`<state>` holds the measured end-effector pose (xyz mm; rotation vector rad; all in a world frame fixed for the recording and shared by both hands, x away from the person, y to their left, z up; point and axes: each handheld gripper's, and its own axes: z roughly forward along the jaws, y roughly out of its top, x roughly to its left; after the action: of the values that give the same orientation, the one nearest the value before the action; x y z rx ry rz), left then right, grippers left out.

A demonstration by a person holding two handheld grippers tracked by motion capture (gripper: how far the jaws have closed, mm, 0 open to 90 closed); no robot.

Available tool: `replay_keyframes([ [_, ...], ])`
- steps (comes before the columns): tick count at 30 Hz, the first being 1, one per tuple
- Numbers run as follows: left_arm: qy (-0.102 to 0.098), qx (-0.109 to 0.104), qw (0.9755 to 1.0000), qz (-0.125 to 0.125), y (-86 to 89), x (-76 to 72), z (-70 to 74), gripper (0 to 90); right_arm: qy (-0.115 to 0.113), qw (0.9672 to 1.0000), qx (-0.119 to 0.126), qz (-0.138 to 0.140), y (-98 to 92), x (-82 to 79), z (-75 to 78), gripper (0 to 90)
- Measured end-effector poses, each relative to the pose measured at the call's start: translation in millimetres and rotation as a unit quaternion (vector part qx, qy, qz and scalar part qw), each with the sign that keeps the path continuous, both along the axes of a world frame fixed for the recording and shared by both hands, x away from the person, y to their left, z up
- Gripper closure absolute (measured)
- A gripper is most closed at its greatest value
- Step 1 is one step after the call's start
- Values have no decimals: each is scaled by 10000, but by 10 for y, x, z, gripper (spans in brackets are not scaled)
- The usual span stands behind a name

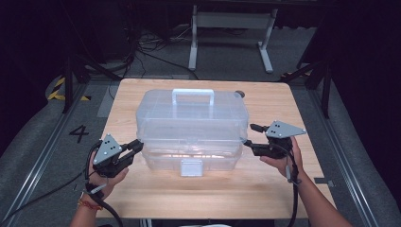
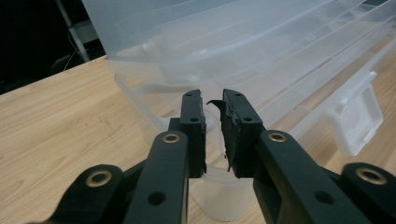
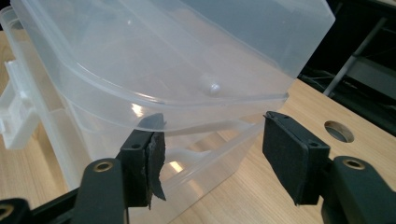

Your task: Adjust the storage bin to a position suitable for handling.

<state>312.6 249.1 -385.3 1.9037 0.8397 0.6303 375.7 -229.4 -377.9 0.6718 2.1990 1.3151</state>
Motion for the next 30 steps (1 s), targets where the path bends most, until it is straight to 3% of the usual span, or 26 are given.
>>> replay_keyframes([
  [10,129,243,9996,58,0,28,-85,743,-277,9992,241,-125,8,-5,82,434],
  [20,244,231,9994,128,85,46,-161,713,-498,9974,483,-195,24,32,169,532],
  [30,313,252,9990,186,161,60,-219,692,-678,9957,553,-296,69,52,207,618],
])
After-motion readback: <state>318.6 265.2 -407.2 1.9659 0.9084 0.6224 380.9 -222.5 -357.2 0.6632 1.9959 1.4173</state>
